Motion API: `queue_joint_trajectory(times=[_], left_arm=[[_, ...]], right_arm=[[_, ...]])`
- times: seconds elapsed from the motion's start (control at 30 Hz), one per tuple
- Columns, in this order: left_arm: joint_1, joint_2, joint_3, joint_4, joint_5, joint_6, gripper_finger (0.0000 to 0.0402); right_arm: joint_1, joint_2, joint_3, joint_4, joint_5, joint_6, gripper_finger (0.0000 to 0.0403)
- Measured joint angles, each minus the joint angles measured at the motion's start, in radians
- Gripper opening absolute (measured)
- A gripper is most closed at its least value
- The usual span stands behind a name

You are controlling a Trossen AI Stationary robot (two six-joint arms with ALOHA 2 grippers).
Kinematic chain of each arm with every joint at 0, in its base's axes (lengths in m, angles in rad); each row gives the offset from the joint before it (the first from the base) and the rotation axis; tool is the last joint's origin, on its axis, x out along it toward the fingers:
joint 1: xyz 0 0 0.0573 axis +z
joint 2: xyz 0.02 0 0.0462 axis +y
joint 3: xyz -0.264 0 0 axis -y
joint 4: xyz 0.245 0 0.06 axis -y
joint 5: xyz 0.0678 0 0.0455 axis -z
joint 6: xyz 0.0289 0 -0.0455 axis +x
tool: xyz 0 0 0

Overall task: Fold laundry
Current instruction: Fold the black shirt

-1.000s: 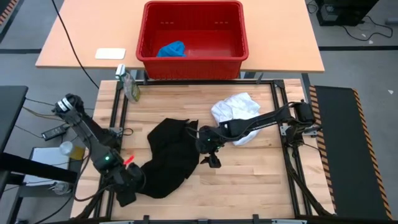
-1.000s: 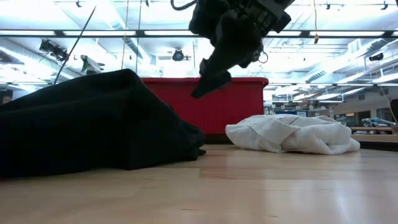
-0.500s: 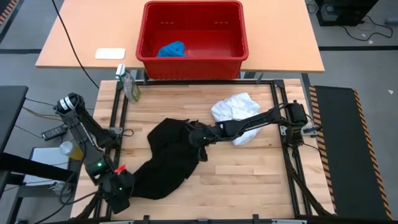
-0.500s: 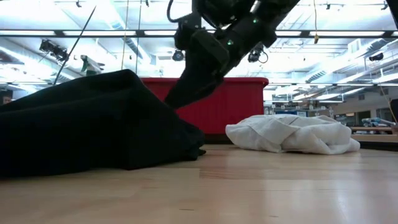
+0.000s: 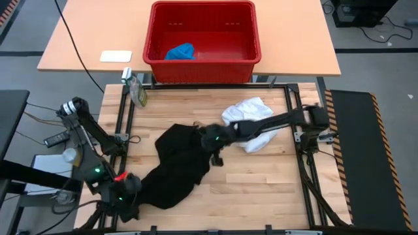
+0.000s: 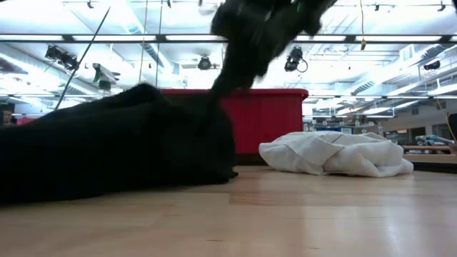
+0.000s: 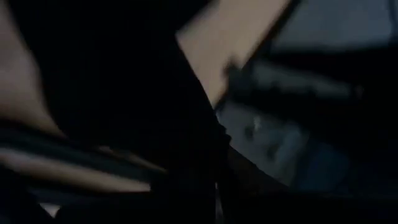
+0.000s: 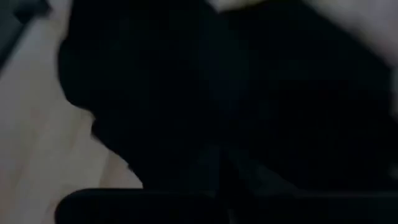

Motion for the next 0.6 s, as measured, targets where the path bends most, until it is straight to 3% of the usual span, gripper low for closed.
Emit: queue_joint_trajectory(times=[0.1,0.2,0.27,0.33,0.43,0.6], left_arm=[[0.008,-0.016,0.166,-0.236,-0.252,0.008,0.0002],[0.019,-0.022,0.388,-0.492,-0.606,0.034,0.0002],[0.032,-0.024,0.533,-0.586,-0.881,0.142,0.0001],[0.054,-0.024,0.659,-0.603,-1.108,0.344,0.0001],[0.118,-0.023,0.835,-0.576,-1.246,0.660,0.0001],[0.251,-0.024,1.051,-0.319,-1.272,1.162,0.0001]], right_arm=[[-0.028,-0.138,0.048,-0.150,-0.017,-0.095,0.0007],[-0.050,-0.271,0.136,-0.303,-0.009,-0.184,0.0005],[-0.067,-0.341,0.214,-0.387,-0.003,-0.233,0.0005],[-0.079,-0.391,0.304,-0.458,0.005,-0.273,0.0004],[-0.095,-0.438,0.439,-0.507,0.039,-0.301,0.0003],[-0.108,-0.487,0.614,-0.504,0.123,-0.312,0.0002]])
